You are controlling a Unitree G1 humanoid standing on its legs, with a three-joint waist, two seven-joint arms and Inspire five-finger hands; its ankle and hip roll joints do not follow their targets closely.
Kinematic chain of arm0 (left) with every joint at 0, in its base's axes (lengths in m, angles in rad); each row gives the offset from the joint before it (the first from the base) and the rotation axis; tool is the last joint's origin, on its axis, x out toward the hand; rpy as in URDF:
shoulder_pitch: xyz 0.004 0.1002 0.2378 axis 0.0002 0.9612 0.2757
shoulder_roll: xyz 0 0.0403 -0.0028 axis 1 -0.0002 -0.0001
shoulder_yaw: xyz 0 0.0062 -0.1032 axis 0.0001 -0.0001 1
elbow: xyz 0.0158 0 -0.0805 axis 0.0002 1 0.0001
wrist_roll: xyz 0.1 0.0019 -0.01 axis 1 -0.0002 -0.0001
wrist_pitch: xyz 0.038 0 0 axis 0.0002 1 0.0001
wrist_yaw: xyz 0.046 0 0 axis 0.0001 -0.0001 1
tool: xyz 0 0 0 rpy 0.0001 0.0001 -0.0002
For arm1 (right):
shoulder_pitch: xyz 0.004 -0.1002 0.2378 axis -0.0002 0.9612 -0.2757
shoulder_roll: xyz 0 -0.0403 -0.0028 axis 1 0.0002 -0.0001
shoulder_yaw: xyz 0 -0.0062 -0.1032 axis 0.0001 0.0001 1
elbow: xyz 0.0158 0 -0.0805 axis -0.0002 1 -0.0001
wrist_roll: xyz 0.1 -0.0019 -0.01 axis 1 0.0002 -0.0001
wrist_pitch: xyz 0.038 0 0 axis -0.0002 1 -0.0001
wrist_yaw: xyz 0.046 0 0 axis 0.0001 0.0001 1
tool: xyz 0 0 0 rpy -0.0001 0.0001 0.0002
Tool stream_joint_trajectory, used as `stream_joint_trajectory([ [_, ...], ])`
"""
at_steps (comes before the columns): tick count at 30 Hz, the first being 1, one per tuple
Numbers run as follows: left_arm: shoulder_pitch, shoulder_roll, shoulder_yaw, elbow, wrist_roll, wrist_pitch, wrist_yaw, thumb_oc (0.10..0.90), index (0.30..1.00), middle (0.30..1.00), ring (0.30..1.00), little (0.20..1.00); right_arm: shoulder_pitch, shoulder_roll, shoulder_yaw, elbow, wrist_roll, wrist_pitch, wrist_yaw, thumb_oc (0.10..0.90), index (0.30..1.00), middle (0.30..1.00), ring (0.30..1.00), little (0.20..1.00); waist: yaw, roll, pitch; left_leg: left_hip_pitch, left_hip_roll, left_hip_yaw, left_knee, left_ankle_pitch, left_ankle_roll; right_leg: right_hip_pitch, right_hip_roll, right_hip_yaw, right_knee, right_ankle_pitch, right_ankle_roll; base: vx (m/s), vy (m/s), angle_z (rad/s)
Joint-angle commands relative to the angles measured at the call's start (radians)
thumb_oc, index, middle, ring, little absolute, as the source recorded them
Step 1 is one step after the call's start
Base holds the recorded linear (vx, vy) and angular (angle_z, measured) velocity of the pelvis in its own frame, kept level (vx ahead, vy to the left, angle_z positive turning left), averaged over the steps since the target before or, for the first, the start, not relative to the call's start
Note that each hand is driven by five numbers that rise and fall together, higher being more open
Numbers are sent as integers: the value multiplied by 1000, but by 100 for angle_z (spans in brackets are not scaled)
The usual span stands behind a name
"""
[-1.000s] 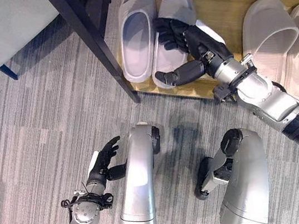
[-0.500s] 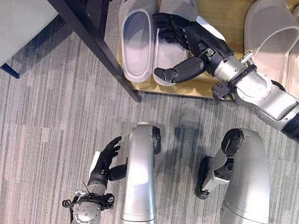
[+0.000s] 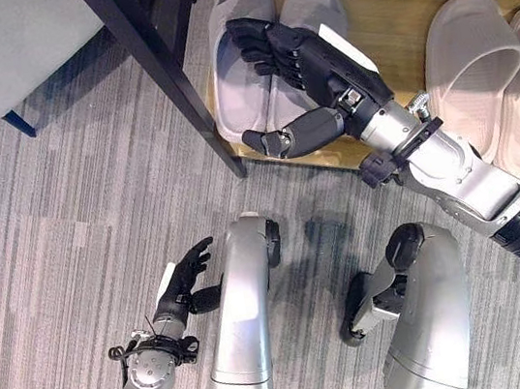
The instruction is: Arrange the slippers neatly on the shoe rack.
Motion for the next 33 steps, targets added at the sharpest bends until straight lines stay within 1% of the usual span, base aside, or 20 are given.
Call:
stream_joint_trajectory([
  [1,25,-39,11,-123,10,-79,-19,800,900,900,900,900,-59,-8,-107,-189,37,-122,15,800,900,900,900,900,13,10,-37,12,-28,-13,-37,-123,-27,-42,-5,2,10,68,-53,0,0,0],
  [7,47,-54,46,-128,12,-82,-19,800,900,900,900,900,43,-40,-193,-296,19,-133,35,800,900,900,900,900,-12,9,-37,12,-28,-7,-27,-118,-22,-42,5,9,13,66,-46,0,0,0],
  [8,47,-53,45,-128,12,-82,-19,800,900,900,900,900,49,-41,-197,-300,18,-133,35,800,900,900,900,900,-11,9,-37,12,-28,-6,-27,-117,-21,-42,4,9,13,66,-46,0,0,0],
  [9,57,-57,55,-131,13,-82,-15,800,900,900,900,900,96,-53,-235,-321,-1,-136,29,800,900,900,900,900,-19,9,-37,12,-28,-5,-23,-116,-19,-42,7,12,13,66,-44,0,0,0],
  [10,60,-61,62,-132,16,-83,-11,800,900,900,900,900,118,-54,-248,-326,-11,-139,24,800,900,900,900,900,-24,10,-37,12,-28,-5,-22,-115,-18,-42,10,13,12,66,-43,0,0,0],
  [12,63,-61,67,-137,20,-85,-7,800,900,900,900,900,154,-60,-284,-340,-29,-140,15,800,900,900,900,900,-25,10,-37,12,-27,-5,-20,-114,-17,-42,12,15,12,66,-42,-10,28,-5],
  [13,68,-71,89,-142,17,-90,4,800,900,900,900,900,204,-50,-330,-334,-64,-151,-16,800,900,900,900,900,-38,14,-37,12,-27,-4,-21,-110,-15,-42,17,19,7,68,-41,-9,40,-10],
  [14,68,-68,88,-143,18,-90,4,800,900,900,900,900,211,-48,-336,-339,-67,-150,-18,800,900,900,900,900,-36,13,-37,12,-28,-4,-21,-110,-14,-42,17,19,7,68,-41,2,47,-7],
  [17,67,-87,134,-163,-4,-103,19,800,900,900,900,900,302,-7,-419,-335,-98,-160,-47,800,900,900,900,900,-49,11,-37,12,-33,3,-28,-102,-11,-42,27,26,-3,83,-43,4,9,-2],
  [20,54,-101,192,-177,-13,-115,26,800,900,900,900,900,356,14,-474,-329,-172,-157,-79,800,900,900,900,900,-56,-8,-37,12,-36,27,-77,-84,-9,-42,37,37,-44,106,-49,-5,-14,0],
  [22,19,-106,230,-181,-10,-123,30,800,900,900,900,900,351,16,-501,-322,-210,-157,-97,800,900,900,900,900,-56,-32,-37,12,-36,50,-166,-59,-10,-41,41,45,-124,135,-53,-53,-40,2],
  [23,16,-106,231,-180,-10,-123,30,800,900,900,900,900,348,17,-501,-322,-212,-157,-98,800,900,900,900,900,-58,-34,-37,12,-38,52,-176,-51,-10,-41,40,45,-132,140,-53,-104,-18,1],
  [24,-16,-109,250,-176,-6,-128,30,800,900,900,900,900,330,20,-518,-311,-228,-159,-108,800,900,900,900,900,-58,-42,-37,12,-41,54,-244,-22,-12,-34,41,40,-200,163,-52,-156,7,-3],
  [25,-45,-116,265,-174,-8,-132,28,800,900,900,900,900,315,22,-531,-303,-249,-158,-115,800,900,900,900,900,-56,-42,-37,12,-49,50,-312,13,-13,-20,38,21,-273,181,-48,-225,26,-1],
  [27,-105,-128,286,-166,-15,-138,21,800,900,900,900,900,282,32,-564,-290,-278,-153,-124,800,900,900,900,900,-54,-35,-37,12,-66,23,-433,85,-13,5,35,-17,-409,220,-41,-256,45,-1],
  [28,-143,-140,301,-153,-22,-142,12,800,900,900,900,900,260,38,-585,-277,-303,-152,-126,800,900,900,900,900,-53,-32,-37,12,-78,2,-512,133,-10,13,32,-40,-487,240,-32,-200,32,3],
  [29,-145,-140,301,-152,-22,-143,12,800,900,900,900,900,258,37,-584,-276,-303,-153,-126,800,900,900,900,900,-54,-29,-37,12,-80,-1,-516,138,-10,15,30,-44,-492,244,-32,-189,13,11],
  [31,-170,-151,310,-138,-30,-141,-2,800,900,900,900,900,263,48,-606,-260,-321,-146,-121,800,900,900,900,900,-60,-26,-38,12,-87,-14,-595,196,-6,23,17,-69,-568,280,-23,-159,-12,11],
  [32,-181,-156,308,-131,-31,-139,-12,800,900,900,900,900,266,53,-608,-249,-347,-144,-128,800,900,900,900,900,-61,-24,-41,12,-87,-21,-635,227,-10,35,16,-85,-615,298,-24,-185,-32,5],
  [33,-174,-165,306,-122,-29,-139,-24,800,900,900,900,900,305,61,-606,-236,-393,-134,-127,800,900,900,900,900,-66,-25,-94,12,-85,-32,-709,263,-14,45,17,-109,-696,319,-19,-172,-50,11],
])
